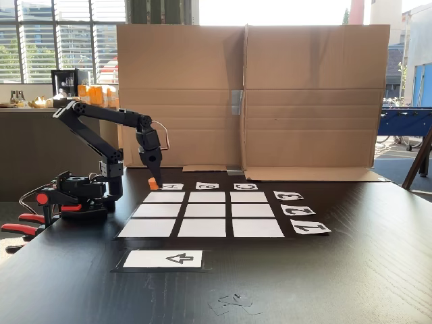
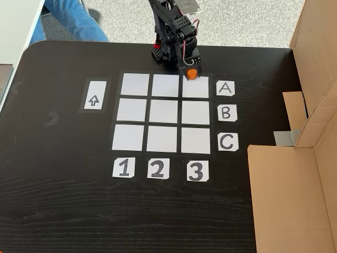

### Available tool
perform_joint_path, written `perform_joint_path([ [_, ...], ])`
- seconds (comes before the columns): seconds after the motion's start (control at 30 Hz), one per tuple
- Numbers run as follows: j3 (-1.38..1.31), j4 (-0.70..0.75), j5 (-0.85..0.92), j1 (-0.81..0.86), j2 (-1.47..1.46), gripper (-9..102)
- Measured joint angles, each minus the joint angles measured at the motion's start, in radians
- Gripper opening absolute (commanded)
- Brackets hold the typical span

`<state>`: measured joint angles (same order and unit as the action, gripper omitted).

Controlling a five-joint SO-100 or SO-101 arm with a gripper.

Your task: Pick up the round, orange token and place it in the grid on square A3.

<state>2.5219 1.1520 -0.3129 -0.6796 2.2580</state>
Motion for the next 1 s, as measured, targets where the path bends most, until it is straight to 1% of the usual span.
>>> perform_joint_path([
  [0.27, 0.008, -0.080, -0.009, 0.005, -0.120, -1],
  [0.47, 0.008, -0.123, -0.025, 0.006, -0.137, 1],
  [0.5, 0.009, -0.127, -0.028, 0.006, -0.137, 3],
  [0.63, 0.051, -0.161, -0.097, 0.048, -0.135, 20],
  [0.67, 0.060, -0.167, -0.112, 0.049, -0.132, 28],
  [0.7, 0.061, -0.170, -0.120, 0.051, -0.130, 32],
  [0.93, 0.114, -0.210, -0.173, 0.106, -0.077, 53],
  [1.0, 0.124, -0.224, -0.196, 0.095, -0.069, 62],
])
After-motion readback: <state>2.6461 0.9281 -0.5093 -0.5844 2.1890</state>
